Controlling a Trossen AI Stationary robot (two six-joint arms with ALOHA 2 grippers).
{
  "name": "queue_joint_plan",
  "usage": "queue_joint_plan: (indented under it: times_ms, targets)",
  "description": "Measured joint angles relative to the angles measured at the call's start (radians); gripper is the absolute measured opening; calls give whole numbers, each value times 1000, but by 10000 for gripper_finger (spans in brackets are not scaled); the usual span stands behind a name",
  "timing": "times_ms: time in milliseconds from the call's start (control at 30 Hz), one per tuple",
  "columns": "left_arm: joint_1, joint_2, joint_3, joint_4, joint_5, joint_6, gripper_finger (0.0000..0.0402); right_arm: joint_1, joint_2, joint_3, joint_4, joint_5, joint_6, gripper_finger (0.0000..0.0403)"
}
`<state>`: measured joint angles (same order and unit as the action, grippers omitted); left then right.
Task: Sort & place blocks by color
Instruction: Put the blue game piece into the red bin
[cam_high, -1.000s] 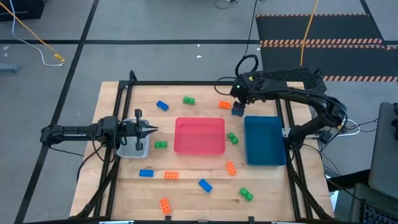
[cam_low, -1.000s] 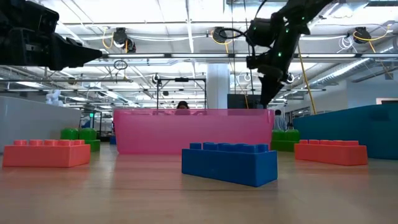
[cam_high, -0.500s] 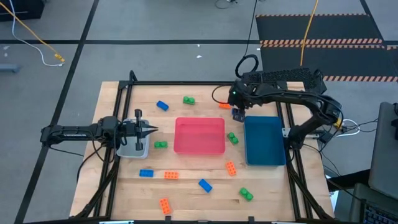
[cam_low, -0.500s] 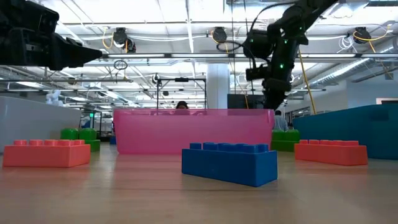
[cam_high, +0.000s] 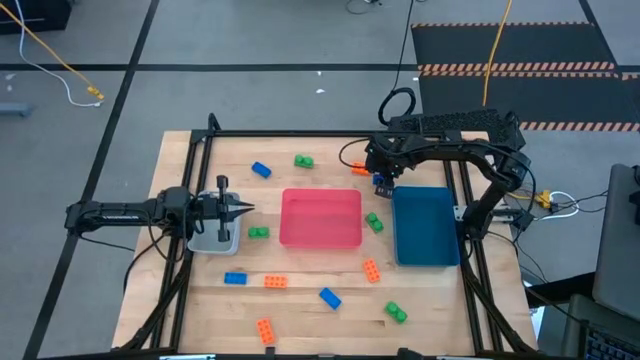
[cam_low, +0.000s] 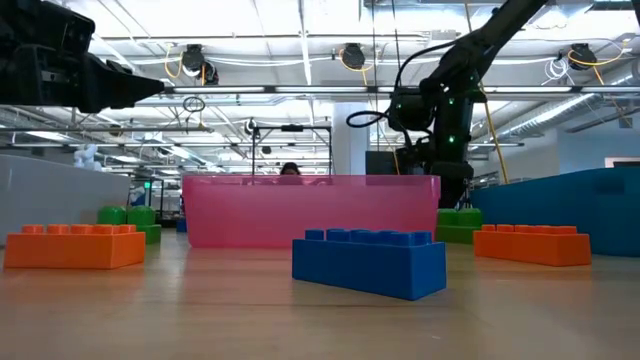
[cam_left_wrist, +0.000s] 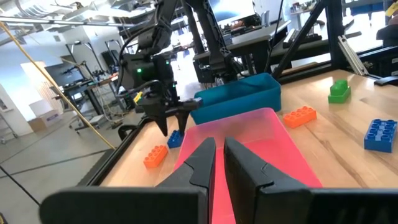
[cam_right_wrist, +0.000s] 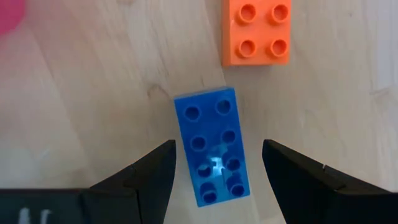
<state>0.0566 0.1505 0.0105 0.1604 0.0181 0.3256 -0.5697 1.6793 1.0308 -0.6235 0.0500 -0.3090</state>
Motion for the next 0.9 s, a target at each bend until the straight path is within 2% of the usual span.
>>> queue_joint_plan:
  times_ms: [900]
  targets:
    - [0,0,0,0,0,0,37,0,1,0,13,0,-18,235]
